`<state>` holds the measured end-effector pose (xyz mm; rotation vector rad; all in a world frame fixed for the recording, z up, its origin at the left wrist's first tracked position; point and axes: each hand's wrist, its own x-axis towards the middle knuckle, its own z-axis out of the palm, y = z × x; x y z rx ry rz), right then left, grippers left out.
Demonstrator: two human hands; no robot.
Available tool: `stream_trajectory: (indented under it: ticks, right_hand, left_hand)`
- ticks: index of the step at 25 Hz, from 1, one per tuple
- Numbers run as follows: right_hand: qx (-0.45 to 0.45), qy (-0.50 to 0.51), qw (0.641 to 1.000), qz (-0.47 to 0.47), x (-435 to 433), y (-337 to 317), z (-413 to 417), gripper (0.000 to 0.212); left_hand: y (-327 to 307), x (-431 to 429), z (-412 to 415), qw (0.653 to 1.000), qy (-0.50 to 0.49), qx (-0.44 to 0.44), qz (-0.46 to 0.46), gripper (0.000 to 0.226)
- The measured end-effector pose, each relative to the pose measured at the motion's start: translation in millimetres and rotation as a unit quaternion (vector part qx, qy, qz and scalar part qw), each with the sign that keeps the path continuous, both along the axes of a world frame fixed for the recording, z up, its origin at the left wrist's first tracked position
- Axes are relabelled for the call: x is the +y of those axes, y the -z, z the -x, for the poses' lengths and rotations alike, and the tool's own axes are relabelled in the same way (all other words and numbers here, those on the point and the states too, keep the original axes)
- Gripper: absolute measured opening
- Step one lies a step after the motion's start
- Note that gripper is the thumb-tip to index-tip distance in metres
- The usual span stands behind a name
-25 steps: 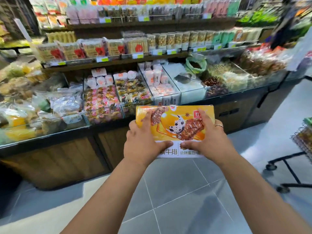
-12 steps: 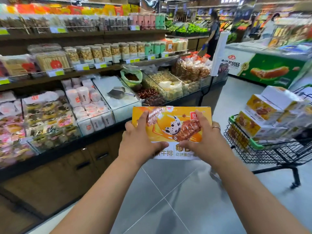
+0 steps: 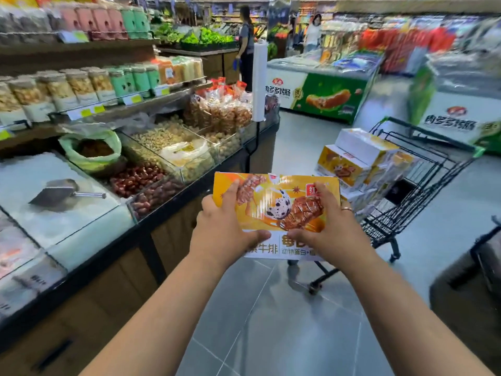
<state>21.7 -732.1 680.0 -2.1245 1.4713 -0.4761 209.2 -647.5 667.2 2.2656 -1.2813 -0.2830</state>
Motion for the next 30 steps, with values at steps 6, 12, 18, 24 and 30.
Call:
stream_trajectory:
  ticks: [6,12,18,24,30]
  right_hand:
    - [-0.013,0.113,0.994,0.009,-84.8,-3.2,-3.4,0.112]
    - [-0.016,0.190,0.982,0.012,-178.3,10.9,26.8,0.114]
    - [-0.017,0.204,0.979,0.014,-308.9,24.0,59.6,0.113]
    - [-0.027,0.207,0.978,-0.020,-441.5,36.1,90.3,0.116]
    - [-0.050,0.229,0.970,-0.066,-518.9,63.9,89.8,0.112]
  left_hand:
    - [-9.5,-131.6,-17.4,0.994,0.105,-0.022,-0.012,0.118]
    - [-1.3,-251.1,5.7,0.981,0.192,-0.012,-0.018,0.117]
    - [5.7,-388.2,35.7,0.977,0.211,-0.016,-0.028,0.116]
    - [10.4,-519.2,63.0,0.974,0.217,-0.013,-0.061,0.117]
    - [35.0,-610.3,57.2,0.965,0.242,-0.018,-0.102,0.118]
